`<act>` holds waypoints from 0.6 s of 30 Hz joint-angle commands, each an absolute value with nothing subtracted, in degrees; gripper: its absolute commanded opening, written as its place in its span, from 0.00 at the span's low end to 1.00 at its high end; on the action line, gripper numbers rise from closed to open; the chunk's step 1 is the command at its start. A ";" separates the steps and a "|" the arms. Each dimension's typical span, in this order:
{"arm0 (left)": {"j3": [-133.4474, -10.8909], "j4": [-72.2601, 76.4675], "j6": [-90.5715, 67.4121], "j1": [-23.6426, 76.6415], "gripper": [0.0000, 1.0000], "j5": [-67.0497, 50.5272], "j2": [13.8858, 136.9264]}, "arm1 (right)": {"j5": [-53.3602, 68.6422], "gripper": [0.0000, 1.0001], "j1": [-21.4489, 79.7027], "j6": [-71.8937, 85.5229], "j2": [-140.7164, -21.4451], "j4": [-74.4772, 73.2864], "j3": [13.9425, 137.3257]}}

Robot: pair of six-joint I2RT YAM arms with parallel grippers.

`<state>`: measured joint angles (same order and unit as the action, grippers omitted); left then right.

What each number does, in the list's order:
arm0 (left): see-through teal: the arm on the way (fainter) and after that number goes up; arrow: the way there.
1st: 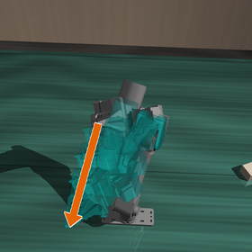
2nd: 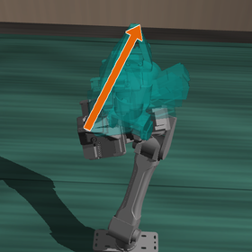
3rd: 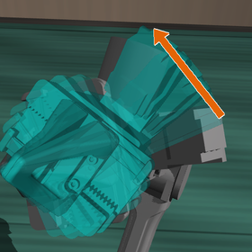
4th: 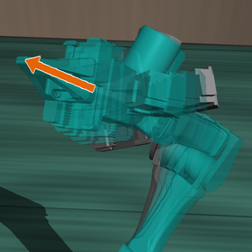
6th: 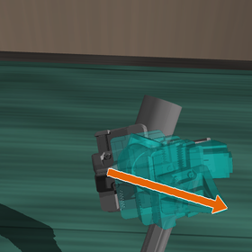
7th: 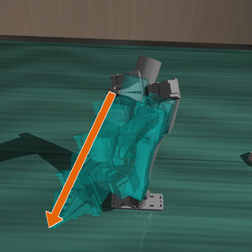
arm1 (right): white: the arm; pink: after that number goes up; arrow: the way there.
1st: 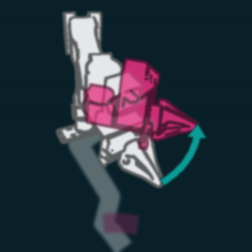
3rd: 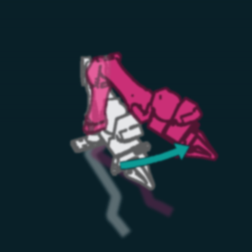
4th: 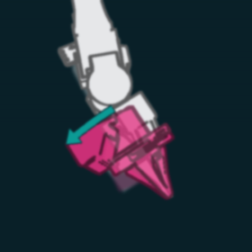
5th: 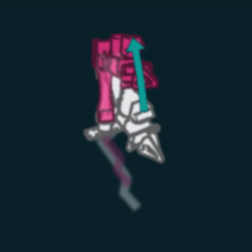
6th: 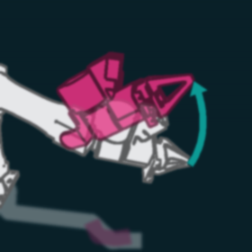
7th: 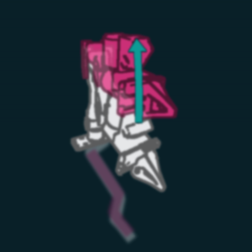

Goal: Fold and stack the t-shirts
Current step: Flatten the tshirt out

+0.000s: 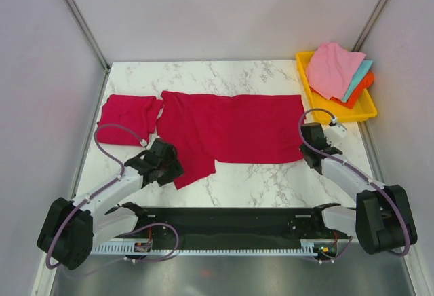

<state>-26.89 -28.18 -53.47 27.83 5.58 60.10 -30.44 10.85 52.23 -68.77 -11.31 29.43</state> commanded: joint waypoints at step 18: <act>-30.57 -28.91 -51.15 28.30 0.02 9.84 58.45 | -29.97 0.53 10.72 50.54 -63.10 -12.13 26.54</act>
<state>-26.35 -28.86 -52.86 28.16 6.48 59.61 -30.20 10.85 50.76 -64.01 -11.92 27.29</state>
